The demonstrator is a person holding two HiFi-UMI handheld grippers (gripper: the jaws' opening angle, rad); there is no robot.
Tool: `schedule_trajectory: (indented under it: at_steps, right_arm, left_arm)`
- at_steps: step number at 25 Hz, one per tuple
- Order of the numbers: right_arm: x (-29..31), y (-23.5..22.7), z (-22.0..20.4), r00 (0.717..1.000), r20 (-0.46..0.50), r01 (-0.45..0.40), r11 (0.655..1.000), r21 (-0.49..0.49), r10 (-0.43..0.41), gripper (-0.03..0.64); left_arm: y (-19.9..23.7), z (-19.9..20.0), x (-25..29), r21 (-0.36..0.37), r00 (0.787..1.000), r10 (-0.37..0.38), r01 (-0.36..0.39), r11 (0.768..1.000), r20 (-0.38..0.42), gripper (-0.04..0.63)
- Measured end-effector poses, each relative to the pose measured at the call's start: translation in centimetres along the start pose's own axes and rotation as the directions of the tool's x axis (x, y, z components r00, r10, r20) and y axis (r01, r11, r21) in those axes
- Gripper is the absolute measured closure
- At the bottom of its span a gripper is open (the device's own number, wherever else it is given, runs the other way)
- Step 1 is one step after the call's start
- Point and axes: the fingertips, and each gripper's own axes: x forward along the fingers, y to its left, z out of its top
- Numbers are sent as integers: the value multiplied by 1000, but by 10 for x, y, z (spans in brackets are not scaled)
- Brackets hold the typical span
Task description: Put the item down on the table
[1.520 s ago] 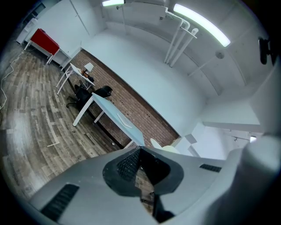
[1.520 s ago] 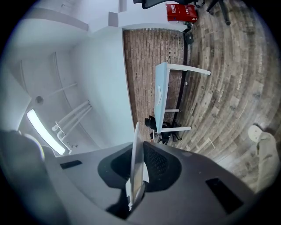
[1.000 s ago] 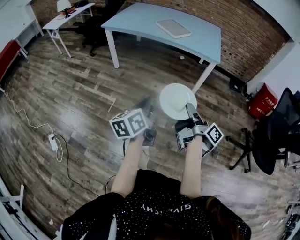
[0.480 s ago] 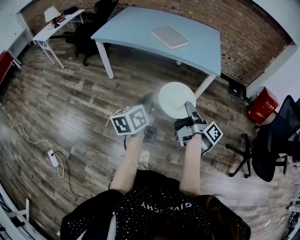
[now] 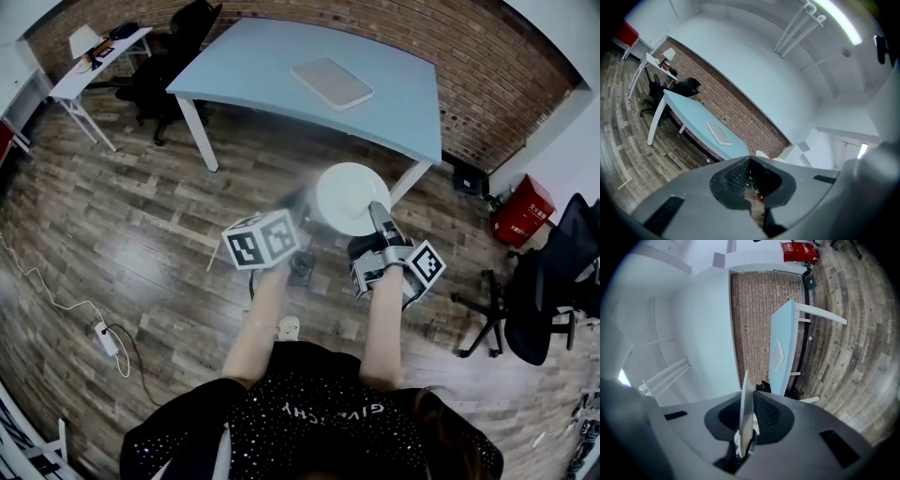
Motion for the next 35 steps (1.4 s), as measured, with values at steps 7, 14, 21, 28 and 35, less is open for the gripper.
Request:
schedule_trajectory:
  at_steps: [7,14,21,28,35]
  right_arm:
    - [25,-8,-5,1000,-9,-1,1000,6,1,583]
    - [31,-21,-7,999,-27,20,1000,23,-20,583]
    - [44,-28,-4,999,-35,20,998,55,-18,583]
    - [132,-42,27,998,-59,31,996,82,-27,582]
    - [218,-32,78,998,-58,-12,996,84,17,583]
  left_arm:
    - [19,12,10,2,1000,5,-5,1000,3,584]
    - [32,13,7,-2,999,37,-37,999,16,584]
    - [49,18,6,-17,996,81,-81,997,37,584]
    - [86,58,71,-15,991,124,-124,992,47,584]
    - [102,108,141,2,984,148,-149,989,95,584]
